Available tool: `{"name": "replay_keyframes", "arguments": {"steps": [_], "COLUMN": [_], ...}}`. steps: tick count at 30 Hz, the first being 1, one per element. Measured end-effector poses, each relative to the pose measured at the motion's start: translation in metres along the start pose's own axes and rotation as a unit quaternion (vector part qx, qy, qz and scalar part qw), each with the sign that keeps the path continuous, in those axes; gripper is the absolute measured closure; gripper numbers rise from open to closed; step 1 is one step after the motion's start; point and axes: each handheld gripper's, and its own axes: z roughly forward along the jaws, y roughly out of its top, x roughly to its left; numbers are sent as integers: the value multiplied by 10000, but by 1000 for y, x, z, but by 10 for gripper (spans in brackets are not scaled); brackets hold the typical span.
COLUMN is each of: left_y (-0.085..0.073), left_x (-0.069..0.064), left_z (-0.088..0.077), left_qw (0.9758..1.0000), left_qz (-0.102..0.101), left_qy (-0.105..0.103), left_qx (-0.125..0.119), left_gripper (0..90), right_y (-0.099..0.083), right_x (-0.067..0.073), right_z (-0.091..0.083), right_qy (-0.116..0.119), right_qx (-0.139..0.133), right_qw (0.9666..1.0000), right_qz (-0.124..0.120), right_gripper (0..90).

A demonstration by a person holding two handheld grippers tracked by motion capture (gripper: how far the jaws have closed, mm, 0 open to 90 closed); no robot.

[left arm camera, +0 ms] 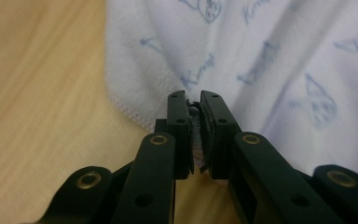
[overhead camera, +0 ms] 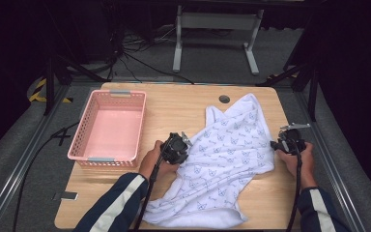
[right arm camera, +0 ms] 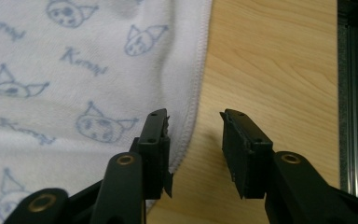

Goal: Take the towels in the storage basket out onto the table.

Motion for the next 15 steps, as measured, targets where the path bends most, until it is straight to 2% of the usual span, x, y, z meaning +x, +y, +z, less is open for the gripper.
{"name": "replay_keyframes", "arguments": {"steps": [1,2,3,4,5,7,8,9,10,11,12,13,14,15], "left_y": [-5,-12,-12,-17,-17,-15,-11,-6,0,12,23,28,28,38], "left_x": [-2,-7,-7,-13,-13,-16,-16,-14,-12,-7,-2,2,2,11], "left_z": [-2,-6,-6,-8,-8,-9,-9,-10,-11,-11,-10,-9,-9,-7], "left_qw": [10000,9994,9994,9989,9989,9990,9986,9988,9984,9970,9970,9963,9963,9944], "left_qz": [19,-60,-60,3,3,30,9,-8,-40,-111,-192,-330,-330,-426], "left_qy": [-77,-336,-336,-478,-478,-446,-486,-417,-378,-374,-200,-155,-155,-137], "left_qx": [26,26,26,-15,-15,-80,-185,-268,-413,-672,-718,-773,-773,-956], "left_gripper": [835,834,828,812,800,741,741,649,649,588,550,486,441,441], "right_y": [-3,-6,-6,-9,-10,-10,-10,-10,-10,-8,-7,-4,-4,-3], "right_x": [-3,-3,-3,-1,0,2,3,5,5,6,7,9,9,9], "right_z": [-3,-6,-6,-8,-9,-10,-10,-11,-11,-14,-15,-16,-16,-17], "right_qy": [-61,-52,-52,-38,-50,-77,-30,-79,-79,62,58,63,63,153], "right_qx": [21,82,82,33,15,41,44,67,67,-140,-203,-285,-285,-369], "right_qw": [10000,9999,9999,9998,9995,9994,9993,9989,9989,9987,9985,9981,9981,9977], "right_qz": [-17,-51,-51,-201,-311,-330,-358,-454,-454,-487,-505,-536,-536,-556], "right_gripper": [606,598,598,598,588,585,583,553,553,551,549,539,539,534]}}
